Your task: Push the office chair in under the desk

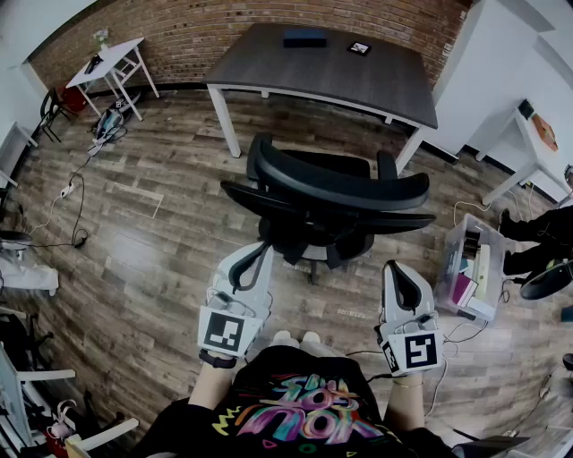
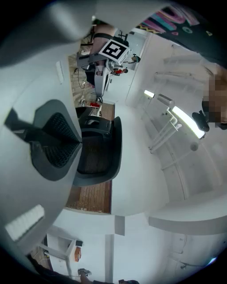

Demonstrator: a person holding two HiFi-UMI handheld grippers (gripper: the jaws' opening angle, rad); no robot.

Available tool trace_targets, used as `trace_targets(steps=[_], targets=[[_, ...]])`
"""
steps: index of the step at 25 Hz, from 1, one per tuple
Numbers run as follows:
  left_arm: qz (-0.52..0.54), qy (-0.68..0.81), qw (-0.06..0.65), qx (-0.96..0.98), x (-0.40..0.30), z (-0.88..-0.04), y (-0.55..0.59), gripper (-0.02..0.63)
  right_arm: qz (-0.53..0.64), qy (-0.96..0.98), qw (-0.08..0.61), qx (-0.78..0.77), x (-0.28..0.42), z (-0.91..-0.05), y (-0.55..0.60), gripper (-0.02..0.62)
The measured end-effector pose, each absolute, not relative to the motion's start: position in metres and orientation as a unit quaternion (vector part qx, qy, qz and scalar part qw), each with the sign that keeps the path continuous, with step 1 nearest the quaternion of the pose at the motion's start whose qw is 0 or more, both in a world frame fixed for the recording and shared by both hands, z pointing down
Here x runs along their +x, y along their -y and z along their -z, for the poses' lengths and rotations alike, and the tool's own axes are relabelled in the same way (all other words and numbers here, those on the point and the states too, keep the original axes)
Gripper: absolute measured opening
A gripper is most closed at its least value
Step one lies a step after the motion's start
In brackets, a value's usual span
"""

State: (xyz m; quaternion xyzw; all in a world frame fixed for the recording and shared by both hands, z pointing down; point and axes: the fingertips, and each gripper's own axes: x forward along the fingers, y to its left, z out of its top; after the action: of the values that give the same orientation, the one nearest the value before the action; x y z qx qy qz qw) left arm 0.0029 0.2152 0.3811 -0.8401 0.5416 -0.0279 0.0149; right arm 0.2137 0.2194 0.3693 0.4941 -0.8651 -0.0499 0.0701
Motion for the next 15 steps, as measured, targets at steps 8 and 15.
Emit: trace_targets(steps=[8,15], targets=[[0.042,-0.55,0.021,-0.834,0.0004,-0.3868,-0.2184,0.002,0.083,0.862,0.073,0.494,0.2127,-0.3697,-0.2218,0.002],[0.048,-0.56,0.019,-0.827,-0.0061,-0.3883,-0.2188,0.002,0.095,0.864,0.086,0.487,0.2081,-0.3742,-0.2205,0.021]])
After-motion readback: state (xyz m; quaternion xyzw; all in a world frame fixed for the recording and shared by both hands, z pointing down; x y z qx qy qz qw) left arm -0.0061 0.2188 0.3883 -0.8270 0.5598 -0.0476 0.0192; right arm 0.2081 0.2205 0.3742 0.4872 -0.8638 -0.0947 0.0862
